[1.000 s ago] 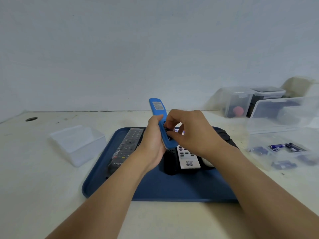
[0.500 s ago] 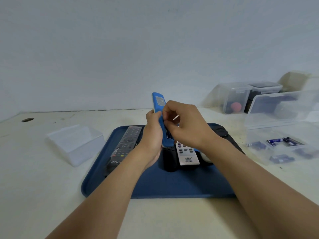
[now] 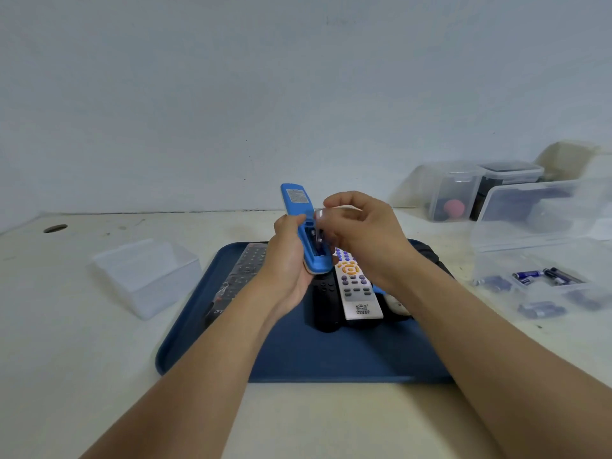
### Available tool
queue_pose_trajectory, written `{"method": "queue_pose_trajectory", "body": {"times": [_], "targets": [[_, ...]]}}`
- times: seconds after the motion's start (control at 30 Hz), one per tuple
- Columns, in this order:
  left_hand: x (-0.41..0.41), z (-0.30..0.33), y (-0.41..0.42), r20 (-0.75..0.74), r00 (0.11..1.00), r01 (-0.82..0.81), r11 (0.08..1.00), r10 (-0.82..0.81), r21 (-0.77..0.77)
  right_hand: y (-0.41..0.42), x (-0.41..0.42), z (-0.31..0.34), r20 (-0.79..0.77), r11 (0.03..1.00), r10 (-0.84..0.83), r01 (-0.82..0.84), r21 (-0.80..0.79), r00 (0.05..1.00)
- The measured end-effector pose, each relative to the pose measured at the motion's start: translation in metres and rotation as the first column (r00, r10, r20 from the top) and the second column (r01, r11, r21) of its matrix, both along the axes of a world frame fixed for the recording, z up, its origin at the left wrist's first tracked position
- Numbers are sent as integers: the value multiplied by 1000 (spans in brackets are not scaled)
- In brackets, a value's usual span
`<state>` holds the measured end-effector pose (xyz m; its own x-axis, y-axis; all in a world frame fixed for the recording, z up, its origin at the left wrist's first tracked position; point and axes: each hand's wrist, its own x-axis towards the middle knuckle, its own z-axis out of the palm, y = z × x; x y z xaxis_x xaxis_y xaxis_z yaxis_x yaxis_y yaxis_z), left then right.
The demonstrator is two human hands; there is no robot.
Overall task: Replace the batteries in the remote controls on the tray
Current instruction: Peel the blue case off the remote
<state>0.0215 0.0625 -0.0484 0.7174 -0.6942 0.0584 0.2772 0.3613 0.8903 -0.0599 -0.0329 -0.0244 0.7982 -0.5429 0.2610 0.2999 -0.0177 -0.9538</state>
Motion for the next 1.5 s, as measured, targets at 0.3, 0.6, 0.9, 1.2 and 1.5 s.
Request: {"method": "queue_pose_trajectory", "body": {"times": [0.3, 0.6, 0.9, 1.2, 1.5], "targets": [[-1, 7, 7, 52, 994, 89, 995, -92, 50, -25, -8, 11, -286, 932, 13, 92, 351, 958], [16, 18, 21, 105, 977, -188, 982, 186, 12, -34, -16, 14, -244, 996, -79, 85, 12, 966], [-3, 17, 13, 240, 964, -138, 987, 116, 78, 11, -22, 11, -524, 797, 51, -350, -492, 850], [1, 7, 9, 194, 979, 33, 991, -58, 132, -4, -18, 11, 186, 751, -236, 300, -588, 954], [-4, 6, 8, 210, 975, 30, 984, -68, 176, -5, -14, 3, 171, 591, -285, 314, -743, 943]]}}
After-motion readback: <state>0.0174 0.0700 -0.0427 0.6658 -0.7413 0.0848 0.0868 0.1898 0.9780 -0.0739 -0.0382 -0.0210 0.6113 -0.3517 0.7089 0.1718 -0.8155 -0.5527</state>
